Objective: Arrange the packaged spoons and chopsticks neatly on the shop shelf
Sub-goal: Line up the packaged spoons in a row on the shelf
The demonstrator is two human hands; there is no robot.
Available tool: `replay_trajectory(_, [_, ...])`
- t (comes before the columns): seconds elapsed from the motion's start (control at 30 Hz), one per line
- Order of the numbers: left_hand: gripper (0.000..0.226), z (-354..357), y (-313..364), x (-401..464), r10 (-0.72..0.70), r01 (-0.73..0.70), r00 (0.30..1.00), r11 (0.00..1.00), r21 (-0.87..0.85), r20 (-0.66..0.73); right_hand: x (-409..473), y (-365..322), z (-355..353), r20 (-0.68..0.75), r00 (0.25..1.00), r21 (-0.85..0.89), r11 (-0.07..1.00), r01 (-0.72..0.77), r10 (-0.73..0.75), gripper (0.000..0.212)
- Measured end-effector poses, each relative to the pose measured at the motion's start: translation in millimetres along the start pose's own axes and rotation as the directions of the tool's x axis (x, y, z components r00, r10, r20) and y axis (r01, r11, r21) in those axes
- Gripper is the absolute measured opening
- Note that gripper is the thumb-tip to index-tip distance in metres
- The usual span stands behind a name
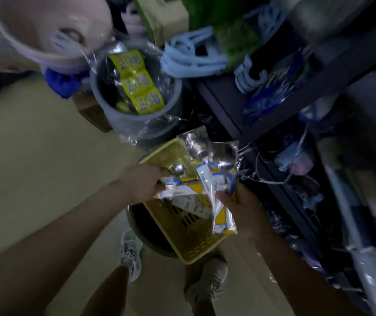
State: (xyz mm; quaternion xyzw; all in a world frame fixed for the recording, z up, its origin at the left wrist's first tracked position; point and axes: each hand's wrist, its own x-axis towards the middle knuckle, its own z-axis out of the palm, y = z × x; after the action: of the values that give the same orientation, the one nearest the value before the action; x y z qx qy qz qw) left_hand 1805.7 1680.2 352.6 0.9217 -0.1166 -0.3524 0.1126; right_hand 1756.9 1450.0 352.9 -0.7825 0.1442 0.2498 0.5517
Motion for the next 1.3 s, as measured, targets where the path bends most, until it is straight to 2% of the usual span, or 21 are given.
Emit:
replay_trajectory(0.07, [0.023,-28.5,4.3,-29.3,0.057,-0.064,0.996,0.992,-0.106,-0.071,-26.9,-35.7,-18.5,-0.078,0.995,0.015,0.998,0.056,-0.054,0.018])
replay_trajectory(0.13, [0.017,-64.8,15.4,-65.4,0.072,-0.105,0.984,0.974,-0.202,-0.164,-57.4,-75.3,-35.6,-0.178,0.973,-0.044,0.989,0.140,-0.146,0.006])
replay_trajectory(0.23, [0.027,-111.7,45.1,-112.4,0.083,-0.201,0.950,0.900,-0.387,-0.300,-109.6,-138.5,-64.9,-0.275,0.924,-0.067,0.964,0.258,-0.266,0.017])
replay_trajectory(0.27, [0.026,-129.3,56.8,-127.5,0.092,-0.245,0.941,0.848,-0.470,-0.325,-126.4,-157.3,-76.3,-0.294,0.907,-0.073,0.954,0.292,-0.301,0.015])
replay_trajectory(0.33, [0.023,-161.0,82.5,-156.5,0.155,-0.333,0.936,0.678,-0.655,-0.316,-163.4,-191.6,-99.4,-0.340,0.867,-0.066,0.929,0.365,-0.365,0.005])
replay_trajectory(0.43, [0.022,-200.2,127.0,-190.7,0.317,-0.396,0.907,0.423,-0.815,-0.276,-218.7,-233.6,-132.9,-0.484,0.731,-0.077,0.856,0.511,-0.480,0.013])
replay_trajectory(0.57, [0.004,-240.5,191.6,-224.7,0.431,-0.480,0.838,0.291,-0.828,-0.334,-278.5,-263.7,-176.7,-0.628,0.603,-0.033,0.791,0.611,-0.492,0.009])
replay_trajectory(0.7, [0.019,-271.3,256.9,-243.5,0.427,-0.523,0.809,0.207,-0.827,-0.405,-310.2,-282.9,-233.5,-0.748,0.484,-0.035,0.757,0.653,-0.453,0.008])
replay_trajectory(0.8, [0.020,-290.6,301.8,-246.5,0.418,-0.514,0.809,0.160,-0.843,-0.413,-315.3,-295.9,-283.4,-0.783,0.471,-0.051,0.797,0.602,-0.406,0.017])
replay_trajectory(0.9, [0.027,-307.7,341.1,-246.3,0.357,-0.521,0.817,0.120,-0.845,-0.453,-303.0,-307.9,-333.9,-0.833,0.479,0.052,0.822,0.567,-0.278,0.021])
replay_trajectory(1.0, [0.028,-328.2,378.6,-242.1,0.349,-0.539,0.788,-0.005,-0.842,-0.507,-288.8,-323.4,-375.6,-0.845,0.475,-0.016,0.898,0.440,-0.248,0.027])
replay_trajectory(1.03, [0.028,-335.2,390.3,-239.5,0.345,-0.550,0.782,-0.014,-0.835,-0.520,-284.3,-328.6,-386.8,-0.841,0.480,-0.069,0.929,0.364,-0.251,0.025])
replay_trajectory(1.1, [0.027,-348.2,410.7,-229.4,0.328,-0.577,0.779,0.040,-0.816,-0.535,-274.7,-337.1,-401.9,-0.815,0.516,-0.163,0.959,0.232,-0.264,0.015])
replay_trajectory(1.17, [0.024,-359.1,426.1,-215.7,0.301,-0.580,0.795,0.128,-0.804,-0.526,-266.2,-343.2,-408.1,-0.756,0.599,-0.229,0.964,0.137,-0.265,0.010])
replay_trajectory(1.23, [0.022,-365.7,436.8,-199.3,0.258,-0.577,0.815,0.268,-0.772,-0.519,-262.8,-344.4,-406.2,-0.691,0.661,-0.398,0.917,-0.012,-0.291,0.012])
replay_trajectory(1.3, [0.021,-368.3,443.2,-180.2,0.217,-0.591,0.795,0.487,-0.643,-0.567,-263.4,-340.7,-400.3,-0.654,0.654,-0.598,0.789,-0.140,-0.380,0.015])
